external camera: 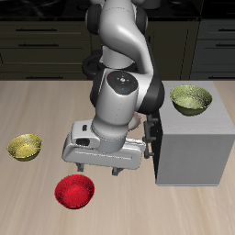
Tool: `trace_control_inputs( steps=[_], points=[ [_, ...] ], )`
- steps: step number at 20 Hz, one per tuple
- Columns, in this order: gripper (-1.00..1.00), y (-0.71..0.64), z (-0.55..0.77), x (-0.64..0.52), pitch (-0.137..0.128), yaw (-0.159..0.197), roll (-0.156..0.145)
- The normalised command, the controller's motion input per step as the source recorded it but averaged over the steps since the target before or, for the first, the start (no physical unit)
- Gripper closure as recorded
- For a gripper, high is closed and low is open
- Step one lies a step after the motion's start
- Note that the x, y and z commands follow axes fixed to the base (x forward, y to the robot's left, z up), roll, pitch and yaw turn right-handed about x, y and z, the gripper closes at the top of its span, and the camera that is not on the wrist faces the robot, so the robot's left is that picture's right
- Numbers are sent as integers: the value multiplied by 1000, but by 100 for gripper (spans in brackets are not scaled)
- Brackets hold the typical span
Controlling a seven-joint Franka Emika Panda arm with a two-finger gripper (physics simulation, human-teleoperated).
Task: Place the red bowl on the plate
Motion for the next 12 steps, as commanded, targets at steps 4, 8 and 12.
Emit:
trace_control_inputs(
  steps=[4,8,12],
  points=[
    [-100,-98,-274,-42,38,-44,7],
    [-100,-110,-286,-41,38,-22,14],
    [-100,-20,-126,-23,25,-35,39]
  ],
)
